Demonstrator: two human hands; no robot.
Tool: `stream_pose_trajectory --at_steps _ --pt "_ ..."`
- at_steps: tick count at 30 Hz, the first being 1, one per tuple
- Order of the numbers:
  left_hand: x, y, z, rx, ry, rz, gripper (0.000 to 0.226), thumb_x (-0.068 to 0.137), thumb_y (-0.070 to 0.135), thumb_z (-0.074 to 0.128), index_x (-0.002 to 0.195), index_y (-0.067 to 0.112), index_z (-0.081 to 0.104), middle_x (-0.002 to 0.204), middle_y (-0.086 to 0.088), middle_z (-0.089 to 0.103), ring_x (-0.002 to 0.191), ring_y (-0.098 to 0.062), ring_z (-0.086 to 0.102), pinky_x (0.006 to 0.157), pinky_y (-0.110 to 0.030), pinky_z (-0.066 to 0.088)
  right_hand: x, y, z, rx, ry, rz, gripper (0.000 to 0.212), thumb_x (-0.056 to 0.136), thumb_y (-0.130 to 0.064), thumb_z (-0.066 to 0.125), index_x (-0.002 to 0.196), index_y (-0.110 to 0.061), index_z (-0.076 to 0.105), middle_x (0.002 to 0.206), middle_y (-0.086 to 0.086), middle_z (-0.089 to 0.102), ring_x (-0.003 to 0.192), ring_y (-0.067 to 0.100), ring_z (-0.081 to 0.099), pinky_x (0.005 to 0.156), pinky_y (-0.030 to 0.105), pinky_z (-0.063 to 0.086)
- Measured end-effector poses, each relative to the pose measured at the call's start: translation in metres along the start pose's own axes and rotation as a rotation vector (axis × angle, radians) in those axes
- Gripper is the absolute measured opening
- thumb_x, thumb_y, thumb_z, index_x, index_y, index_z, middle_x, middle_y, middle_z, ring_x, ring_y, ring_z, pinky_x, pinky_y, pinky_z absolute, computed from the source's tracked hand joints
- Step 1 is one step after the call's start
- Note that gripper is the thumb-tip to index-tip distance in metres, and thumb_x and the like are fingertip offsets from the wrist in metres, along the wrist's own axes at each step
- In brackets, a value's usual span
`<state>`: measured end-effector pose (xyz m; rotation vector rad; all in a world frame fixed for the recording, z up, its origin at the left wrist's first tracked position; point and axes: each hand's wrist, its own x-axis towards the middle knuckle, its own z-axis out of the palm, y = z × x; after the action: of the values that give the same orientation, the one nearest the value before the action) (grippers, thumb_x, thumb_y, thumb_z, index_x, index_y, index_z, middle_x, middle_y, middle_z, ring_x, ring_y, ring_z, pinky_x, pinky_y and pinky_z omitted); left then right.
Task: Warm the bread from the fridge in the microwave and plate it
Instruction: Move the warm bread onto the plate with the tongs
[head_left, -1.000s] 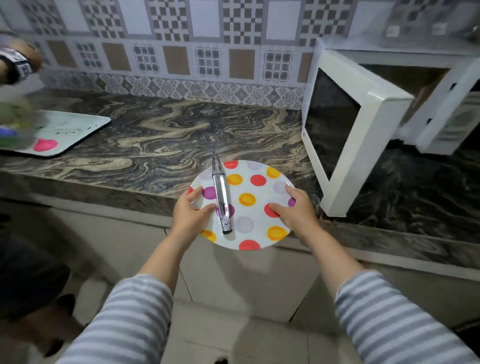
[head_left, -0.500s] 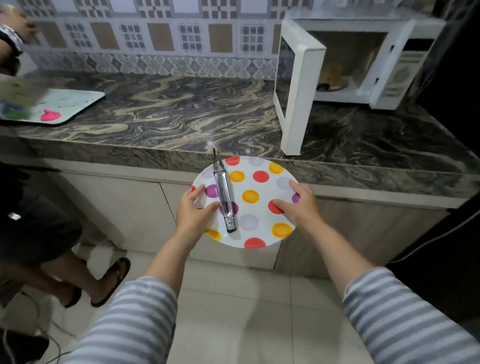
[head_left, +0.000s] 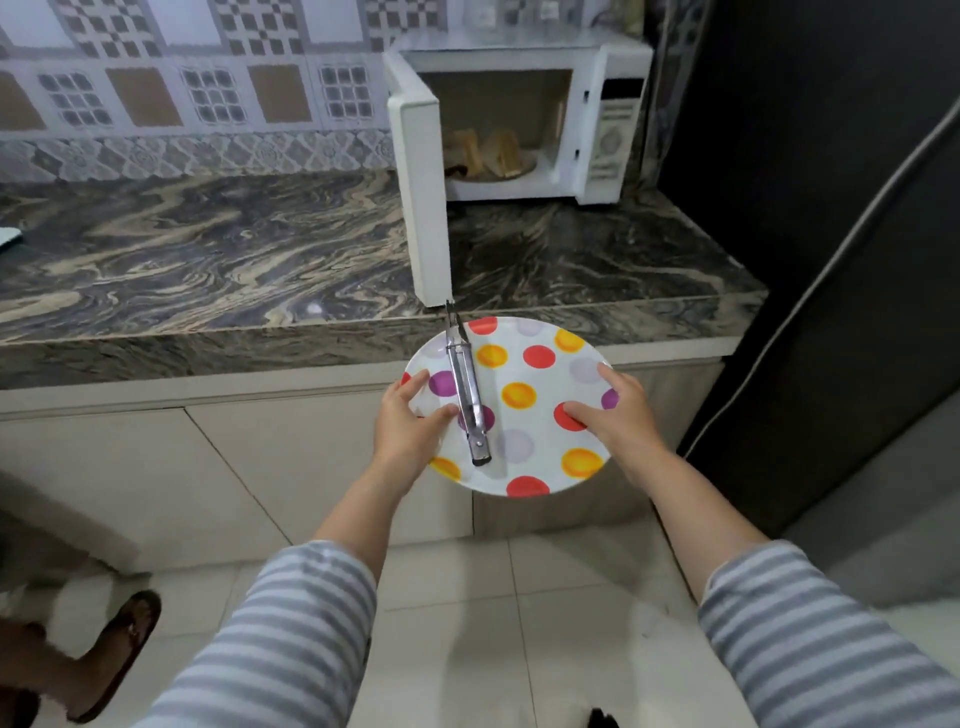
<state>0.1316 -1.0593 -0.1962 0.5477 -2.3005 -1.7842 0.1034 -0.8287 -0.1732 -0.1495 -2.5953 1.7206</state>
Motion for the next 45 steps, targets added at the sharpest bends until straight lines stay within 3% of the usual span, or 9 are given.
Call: stream_pose_trajectory --at_steps 5,13,21,25,28,32,35,38,45 --pt "0.028 0.033 0.075 0.002 -0.028 0.034 0.065 0.078 0.022 0.078 0.137 0.02 0.05 0.147 0.002 0.039 0.123 -0.017 0.052 0.103 -0.036 0.045 0.055 0.011 -0.06 -0.037 0.031 0.02 0.075 0.079 -0.017 0.076 0.144 -0.014 0.039 0.137 0.007 0.038 0.121 0.024 0.047 0.099 0.036 0.045" --pt "0.084 0.079 0.166 -0.004 0.045 0.081 0.065 0.078 0.021 0.077 0.137 0.016 0.05 0.144 -0.003 0.044 0.125 -0.02 0.05 0.105 -0.04 0.043 0.162 0.01 -0.123 -0.092 -0.01 -0.034 0.078 0.079 -0.023 0.077 0.145 -0.016 0.037 0.142 0.005 0.04 0.123 0.023 0.047 0.095 0.032 0.046" --pt "0.157 0.106 0.205 0.063 0.141 0.046 0.058 0.082 0.02 0.073 0.136 0.016 0.05 0.145 -0.001 0.043 0.13 -0.021 0.046 0.11 -0.035 0.036 0.262 -0.001 -0.121 -0.198 -0.054 -0.061 0.071 0.084 -0.023 0.072 0.146 -0.017 0.036 0.148 0.003 0.033 0.128 0.022 0.041 0.085 0.018 0.031" --pt "0.207 0.106 0.216 0.137 0.134 0.126 0.059 0.082 0.019 0.073 0.136 0.01 0.05 0.143 -0.008 0.044 0.132 -0.023 0.042 0.109 -0.028 0.031 0.318 -0.001 -0.1 -0.196 -0.071 -0.067 0.073 0.083 -0.022 0.073 0.146 -0.015 0.036 0.148 0.006 0.034 0.127 0.024 0.044 0.1 0.03 0.041" --pt "0.244 0.105 0.22 0.252 0.167 0.099 0.06 0.085 0.024 0.069 0.14 0.013 0.046 0.147 -0.008 0.039 0.136 -0.025 0.036 0.112 -0.034 0.029 0.36 0.001 -0.082 -0.251 -0.102 -0.082 0.072 0.084 -0.023 0.071 0.146 -0.014 0.035 0.15 0.006 0.031 0.128 0.025 0.043 0.104 0.034 0.04" --pt "0.285 0.099 0.222 0.412 0.175 0.088 0.06 0.085 0.034 0.068 0.14 0.02 0.047 0.15 -0.008 0.037 0.142 -0.028 0.026 0.115 -0.059 0.013 0.405 0.007 -0.06 -0.329 -0.15 -0.09 0.074 0.086 -0.031 0.067 0.149 -0.017 0.03 0.156 0.003 0.021 0.138 0.023 0.034 0.115 0.042 0.027" --pt "0.3 0.097 0.222 0.586 0.165 0.042 0.059 0.087 0.041 0.062 0.141 0.025 0.043 0.153 -0.005 0.032 0.146 -0.024 0.018 0.112 -0.059 -0.009 0.428 0.012 -0.046 -0.469 -0.194 -0.092 0.075 0.089 -0.042 0.059 0.151 -0.022 0.022 0.159 -0.001 0.014 0.142 0.023 0.027 0.118 0.054 0.006" --pt "0.308 0.092 0.222 0.689 0.171 0.051 0.059 0.089 0.046 0.057 0.142 0.028 0.041 0.154 -0.006 0.03 0.147 -0.022 0.013 0.114 -0.054 -0.008 0.441 0.009 -0.041 -0.635 -0.249 -0.135 0.066 0.094 -0.042 0.049 0.151 -0.023 0.021 0.16 -0.001 0.011 0.146 0.019 0.016 0.113 0.056 -0.013" --pt "0.315 0.087 0.223 0.844 0.159 0.038 0.059 0.091 0.054 0.047 0.144 0.031 0.037 0.158 -0.005 0.021 0.148 -0.019 0.007 0.116 -0.05 -0.003 0.46 0.014 -0.035 -0.899 -0.346 -0.238 0.061 0.099 -0.049 0.028 0.153 -0.025 0.011 0.162 0.008 -0.006 0.149 0.021 -0.008 0.113 0.052 -0.016"
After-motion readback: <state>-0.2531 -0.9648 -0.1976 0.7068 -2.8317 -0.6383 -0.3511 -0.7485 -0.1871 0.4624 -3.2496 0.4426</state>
